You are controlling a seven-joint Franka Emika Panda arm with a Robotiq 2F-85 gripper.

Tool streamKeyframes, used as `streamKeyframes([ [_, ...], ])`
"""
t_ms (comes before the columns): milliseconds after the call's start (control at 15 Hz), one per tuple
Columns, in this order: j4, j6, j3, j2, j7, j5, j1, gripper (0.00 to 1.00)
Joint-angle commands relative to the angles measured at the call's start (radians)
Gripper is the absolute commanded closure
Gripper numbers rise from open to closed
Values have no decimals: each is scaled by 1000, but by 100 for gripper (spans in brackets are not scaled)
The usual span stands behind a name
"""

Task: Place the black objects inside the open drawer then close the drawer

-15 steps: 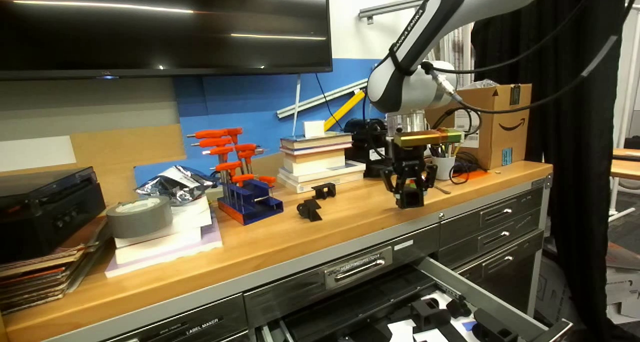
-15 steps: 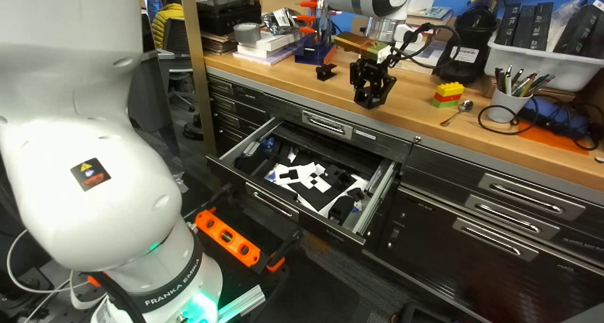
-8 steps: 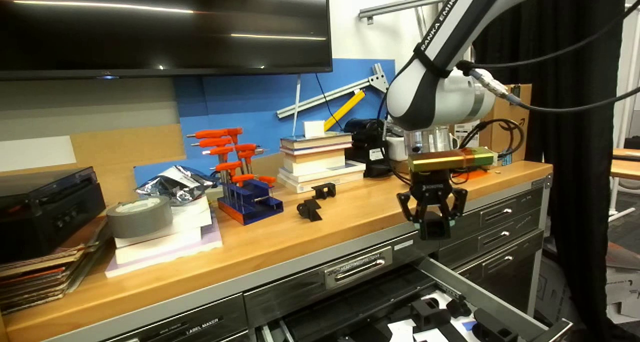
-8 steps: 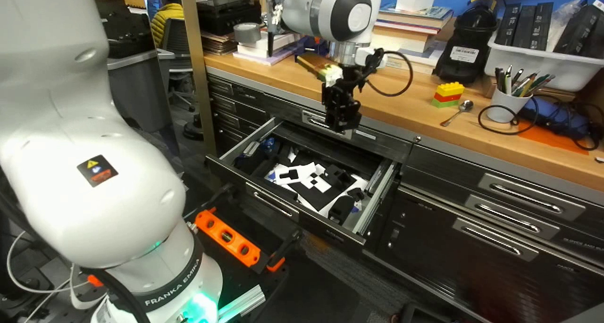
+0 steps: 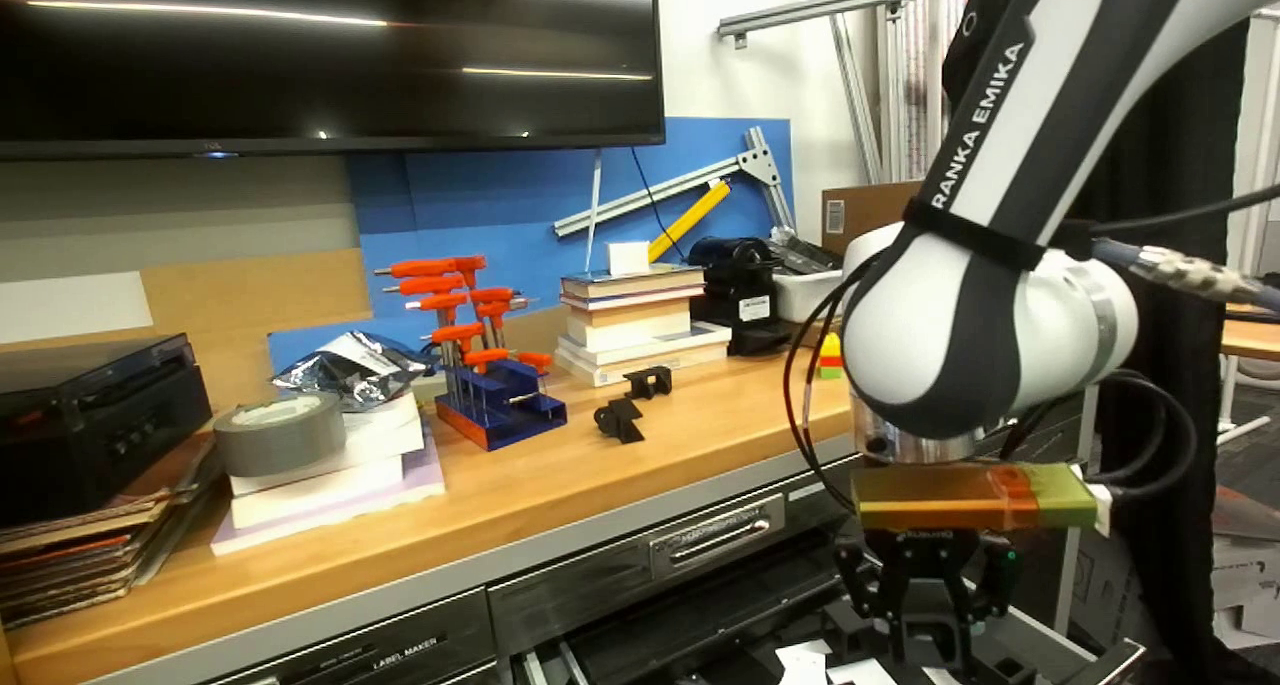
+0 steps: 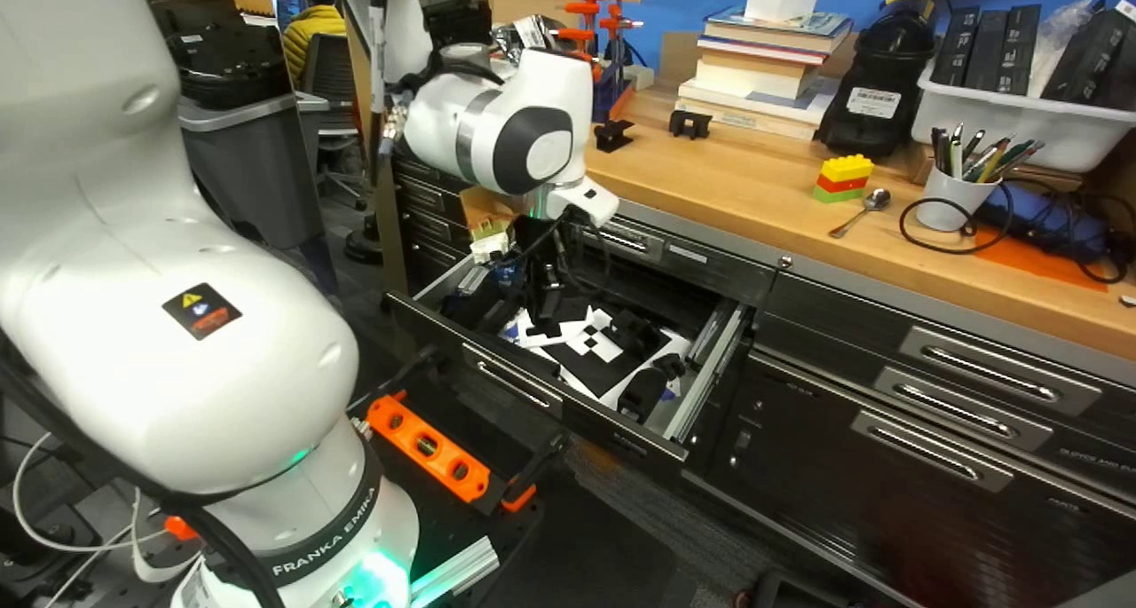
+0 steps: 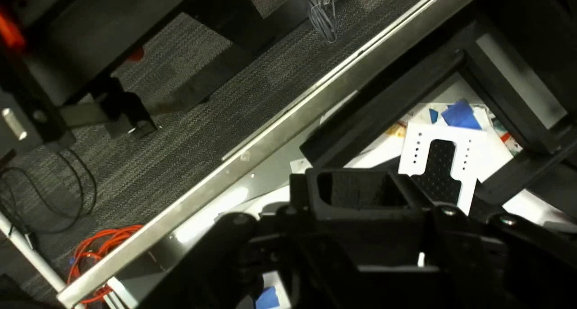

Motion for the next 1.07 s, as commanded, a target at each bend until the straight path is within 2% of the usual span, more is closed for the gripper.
streamKeyframes([
  [0, -16, 107, 23, 33, 113, 4, 36, 75],
  [133, 2, 151, 23, 56, 130, 24, 45, 75],
  [467, 45, 274, -28, 139, 211, -15, 63, 75],
  [867, 128, 368, -50, 302, 160, 106, 48, 75],
  [1000, 166, 372, -23, 353, 138, 165, 20, 75],
])
